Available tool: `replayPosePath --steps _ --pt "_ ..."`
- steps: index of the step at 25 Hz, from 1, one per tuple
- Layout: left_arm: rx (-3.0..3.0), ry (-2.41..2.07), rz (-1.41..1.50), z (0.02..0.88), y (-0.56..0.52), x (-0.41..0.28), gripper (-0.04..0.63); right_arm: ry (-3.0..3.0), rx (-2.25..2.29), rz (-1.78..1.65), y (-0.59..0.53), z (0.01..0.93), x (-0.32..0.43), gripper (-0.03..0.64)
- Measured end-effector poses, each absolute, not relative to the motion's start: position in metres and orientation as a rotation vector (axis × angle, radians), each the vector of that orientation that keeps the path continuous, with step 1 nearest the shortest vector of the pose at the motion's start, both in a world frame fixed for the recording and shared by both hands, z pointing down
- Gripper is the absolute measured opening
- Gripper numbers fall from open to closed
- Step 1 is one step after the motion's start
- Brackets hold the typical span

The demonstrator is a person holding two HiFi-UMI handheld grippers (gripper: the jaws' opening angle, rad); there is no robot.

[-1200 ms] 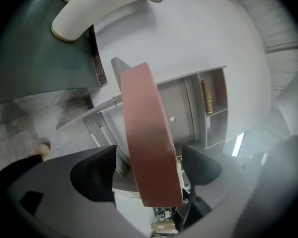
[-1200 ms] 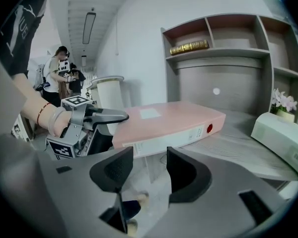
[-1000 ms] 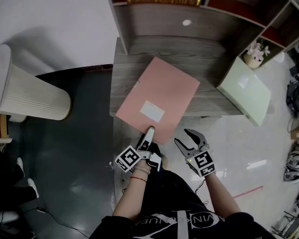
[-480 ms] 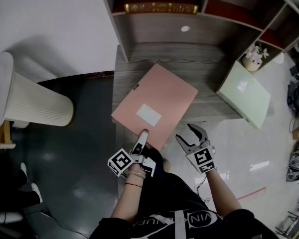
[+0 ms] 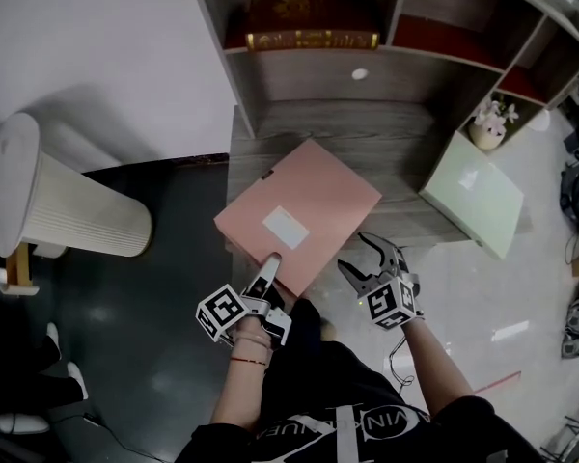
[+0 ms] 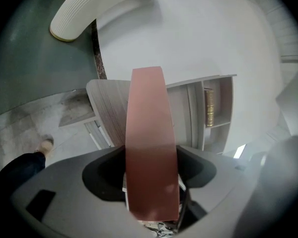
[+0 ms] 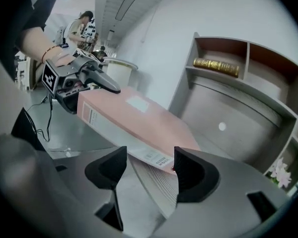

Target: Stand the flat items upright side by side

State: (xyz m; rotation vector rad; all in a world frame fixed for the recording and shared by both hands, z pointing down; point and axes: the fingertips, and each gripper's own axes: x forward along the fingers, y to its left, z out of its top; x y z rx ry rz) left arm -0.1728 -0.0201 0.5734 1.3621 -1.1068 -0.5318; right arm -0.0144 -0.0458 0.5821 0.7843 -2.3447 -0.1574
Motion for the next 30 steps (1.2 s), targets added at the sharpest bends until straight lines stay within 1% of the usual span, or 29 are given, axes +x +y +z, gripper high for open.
replayPosePath --steps 4,9,12,22,25,30 --pt "1.366 -1.115 -0.472 0.567 -0.024 -0.177 0.299 -2.346 0.747 -0.199 -0.055 0.579 -0.021 0.304" --pt "1.363 -1.076 -0.412 0.564 -0.029 -0.174 0.301 -2.312 0.654 -0.219 -0.06 0.59 -0.032 0.333" --pt "1.361 -1.074 -0.412 0.561 -0.031 -0.175 0.299 -2.299 0.638 -0.251 -0.061 0.591 -0.033 0.337" --pt "1.391 -1.069 -0.367 0.538 -0.052 -0.178 0.298 -2.242 0.547 -0.468 -0.076 0.586 -0.048 0.348" --pt "1.41 -1.091 -0.366 0.527 -0.063 -0.182 0.298 -2.27 0.564 -0.463 -0.082 0.581 -0.054 0.367" --pt "1.446 -1.154 -0.418 0.503 -0.084 -0.193 0.298 -2.336 0.625 -0.399 -0.092 0.57 -0.064 0.353"
